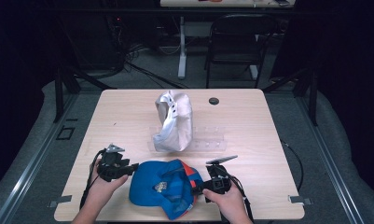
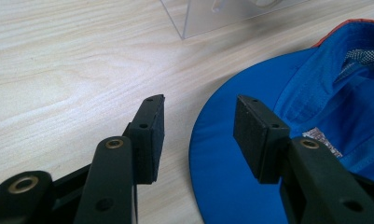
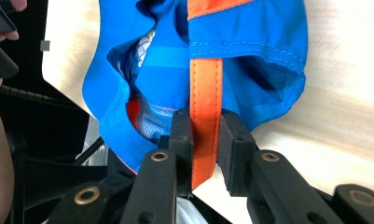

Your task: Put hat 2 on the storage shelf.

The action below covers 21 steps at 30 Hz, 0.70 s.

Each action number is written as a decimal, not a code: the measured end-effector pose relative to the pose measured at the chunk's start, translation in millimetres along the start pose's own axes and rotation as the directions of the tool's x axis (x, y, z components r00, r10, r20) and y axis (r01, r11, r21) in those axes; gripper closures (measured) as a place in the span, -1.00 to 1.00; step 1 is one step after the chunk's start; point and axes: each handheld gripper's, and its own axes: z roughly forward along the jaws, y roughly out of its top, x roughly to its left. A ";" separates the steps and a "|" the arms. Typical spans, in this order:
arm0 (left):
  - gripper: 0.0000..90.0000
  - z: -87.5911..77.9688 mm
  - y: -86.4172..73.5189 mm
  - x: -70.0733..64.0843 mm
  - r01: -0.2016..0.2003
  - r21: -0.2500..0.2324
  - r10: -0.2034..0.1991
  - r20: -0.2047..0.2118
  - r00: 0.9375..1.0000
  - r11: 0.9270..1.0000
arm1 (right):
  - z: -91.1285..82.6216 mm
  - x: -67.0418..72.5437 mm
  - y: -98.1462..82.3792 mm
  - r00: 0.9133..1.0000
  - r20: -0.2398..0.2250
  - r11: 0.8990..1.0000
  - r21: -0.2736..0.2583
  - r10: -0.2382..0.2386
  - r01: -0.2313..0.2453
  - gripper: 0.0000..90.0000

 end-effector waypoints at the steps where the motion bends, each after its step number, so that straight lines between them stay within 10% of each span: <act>1: 0.19 -0.1 0.0 0.1 0.001 -0.001 -0.001 -0.001 1.000 1.000 | -1.5 -0.8 1.2 1.000 0.005 1.000 0.005 -0.013 0.013 0.72; 21: 0.19 -0.9 0.3 1.8 0.005 -0.003 -0.005 -0.001 1.000 1.000 | -48.3 -5.7 17.5 0.999 0.034 0.999 -0.050 -0.002 0.004 0.72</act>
